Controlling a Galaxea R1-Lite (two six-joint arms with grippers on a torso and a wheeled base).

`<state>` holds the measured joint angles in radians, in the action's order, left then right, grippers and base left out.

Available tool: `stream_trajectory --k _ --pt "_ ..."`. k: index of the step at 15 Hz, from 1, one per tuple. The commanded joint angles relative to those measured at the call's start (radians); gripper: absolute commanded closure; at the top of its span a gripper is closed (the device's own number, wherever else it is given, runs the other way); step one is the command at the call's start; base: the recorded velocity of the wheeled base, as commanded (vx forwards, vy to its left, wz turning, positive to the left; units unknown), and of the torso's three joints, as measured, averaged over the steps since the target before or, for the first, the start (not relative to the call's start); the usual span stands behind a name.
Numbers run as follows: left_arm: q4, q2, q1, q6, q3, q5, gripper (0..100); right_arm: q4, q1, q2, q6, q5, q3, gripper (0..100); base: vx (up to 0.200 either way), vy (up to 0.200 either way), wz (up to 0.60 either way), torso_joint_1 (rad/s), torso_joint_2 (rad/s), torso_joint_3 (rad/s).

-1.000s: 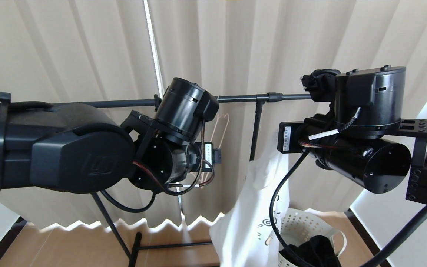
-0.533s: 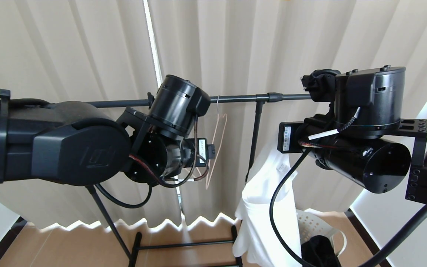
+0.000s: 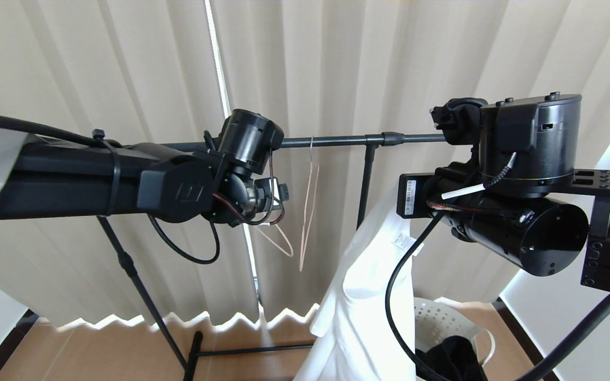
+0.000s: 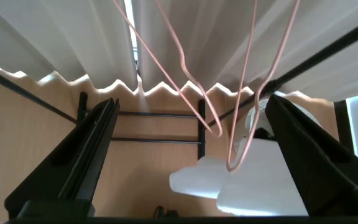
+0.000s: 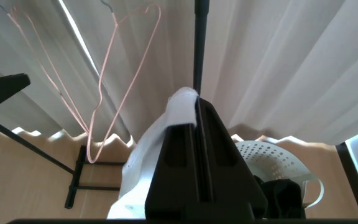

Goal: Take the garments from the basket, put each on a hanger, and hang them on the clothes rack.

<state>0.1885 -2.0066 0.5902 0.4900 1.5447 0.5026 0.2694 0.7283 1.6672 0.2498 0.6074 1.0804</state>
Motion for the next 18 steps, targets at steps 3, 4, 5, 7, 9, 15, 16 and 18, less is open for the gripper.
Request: stream_trajectory --k 3,4,5,7,9,15,16,18 --pt "0.0 -0.175 -0.035 0.009 0.147 0.007 0 0.001 0.0 0.003 0.0 0.0 -0.001 100 0.0 0.0 0.0 0.0 0.0 0.0" --pt "0.0 -0.213 -0.041 0.01 0.187 0.008 0 0.001 0.0 0.005 0.0 0.0 -0.001 100 0.0 0.0 0.0 0.0 0.0 0.0" --pt "0.0 -0.224 -0.043 0.01 0.199 0.008 0 0.001 0.0 0.005 0.0 0.0 -0.001 100 0.0 0.0 0.0 0.0 0.0 0.0" --pt "0.002 -0.288 -0.058 0.021 0.27 0.022 0 0.001 0.0 0.006 0.0 0.0 -0.001 100 0.0 0.0 0.0 0.0 0.0 0.0" --pt "0.002 -0.339 -0.075 0.022 0.31 0.024 0 0.001 0.0 0.008 0.0 0.0 -0.001 100 0.0 0.0 0.0 0.0 0.0 0.0" --pt "0.006 -0.443 -0.096 0.024 0.425 0.025 0 0.001 0.0 0.011 0.0 0.0 -0.005 100 0.0 0.0 0.0 0.0 0.0 0.0" --pt "0.008 -0.451 -0.101 0.024 0.433 0.027 0 0.001 0.0 0.011 0.0 0.0 -0.005 100 0.0 0.0 0.0 0.0 0.0 0.0" --pt "0.008 -0.457 -0.109 0.041 0.434 0.027 0 0.001 0.0 0.012 0.0 0.0 -0.005 100 0.0 0.0 0.0 0.0 0.0 0.0"
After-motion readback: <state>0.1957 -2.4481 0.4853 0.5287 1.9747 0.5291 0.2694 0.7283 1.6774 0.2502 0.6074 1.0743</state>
